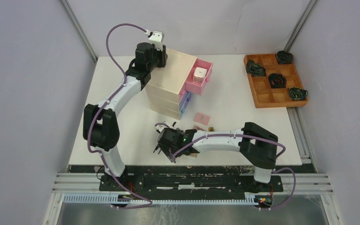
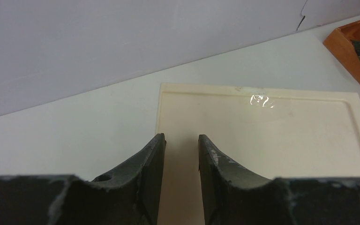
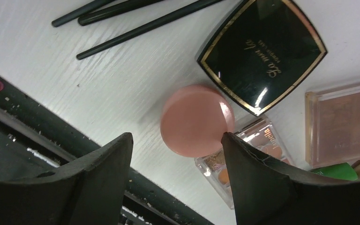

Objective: Organize the makeup
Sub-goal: Pick up the makeup from the center of the board.

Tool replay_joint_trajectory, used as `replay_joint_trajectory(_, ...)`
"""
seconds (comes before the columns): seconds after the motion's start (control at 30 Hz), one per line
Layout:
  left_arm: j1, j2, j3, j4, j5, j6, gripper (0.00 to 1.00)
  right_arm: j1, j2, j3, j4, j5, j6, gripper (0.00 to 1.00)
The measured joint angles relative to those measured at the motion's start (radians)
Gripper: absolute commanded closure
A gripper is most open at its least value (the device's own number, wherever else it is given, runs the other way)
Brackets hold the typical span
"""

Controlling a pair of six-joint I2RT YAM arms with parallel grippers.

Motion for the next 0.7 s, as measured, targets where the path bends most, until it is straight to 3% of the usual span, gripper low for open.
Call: replay_joint_trajectory(0.7, 0.000, 0.002, -0.002, 0.001, 0.000, 0.000, 0.59, 0.000, 0.068, 0.028, -0.007, 0.115, 0.009, 0.22)
